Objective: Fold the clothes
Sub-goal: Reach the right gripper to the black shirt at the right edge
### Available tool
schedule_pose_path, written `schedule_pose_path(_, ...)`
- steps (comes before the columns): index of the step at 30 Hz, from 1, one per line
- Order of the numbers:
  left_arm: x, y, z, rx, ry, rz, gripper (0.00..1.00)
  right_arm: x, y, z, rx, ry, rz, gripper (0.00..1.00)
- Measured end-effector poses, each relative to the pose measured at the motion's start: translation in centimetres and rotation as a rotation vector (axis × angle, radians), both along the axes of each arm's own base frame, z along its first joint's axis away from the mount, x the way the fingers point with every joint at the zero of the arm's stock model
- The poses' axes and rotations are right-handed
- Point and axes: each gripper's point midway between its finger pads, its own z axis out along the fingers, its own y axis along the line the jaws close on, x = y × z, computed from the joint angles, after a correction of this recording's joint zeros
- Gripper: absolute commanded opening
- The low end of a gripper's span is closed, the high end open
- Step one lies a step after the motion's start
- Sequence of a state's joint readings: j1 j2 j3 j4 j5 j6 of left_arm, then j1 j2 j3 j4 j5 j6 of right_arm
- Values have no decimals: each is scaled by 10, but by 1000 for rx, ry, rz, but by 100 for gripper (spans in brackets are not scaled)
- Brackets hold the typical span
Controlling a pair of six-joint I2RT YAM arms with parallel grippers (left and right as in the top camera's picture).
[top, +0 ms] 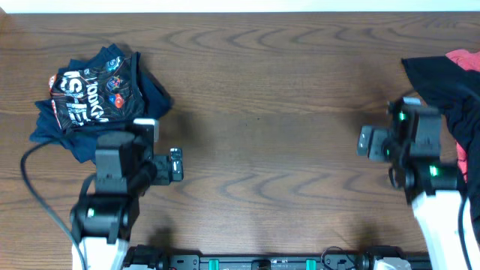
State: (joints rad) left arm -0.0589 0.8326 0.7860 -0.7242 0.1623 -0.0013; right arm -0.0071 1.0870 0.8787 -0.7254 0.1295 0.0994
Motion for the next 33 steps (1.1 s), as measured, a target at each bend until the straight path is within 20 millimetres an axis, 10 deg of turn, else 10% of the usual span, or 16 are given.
schedule_pose_path(7, 3, 0, -40, 8, 190, 5, 98, 65, -14, -13, -57, -66, -2, 99)
schedule_pose_path(18, 8, -2, -57, -4, 255, 14, 98, 117, -159, -84, -236, 112, -192, 97)
schedule_pose_path(28, 14, -3, -54, -10, 227, 14, 98, 128, -229, -134, -281, 188, -241, 89)
schedule_pose_path(31, 15, -3, -54, -10, 224, 14, 98, 126, -244, -142, -284, 194, -263, 72)
schedule_pose_path(33, 15, -3, -54, -10, 224, 14, 98, 123, -250, -147, -285, 202, -270, 41)
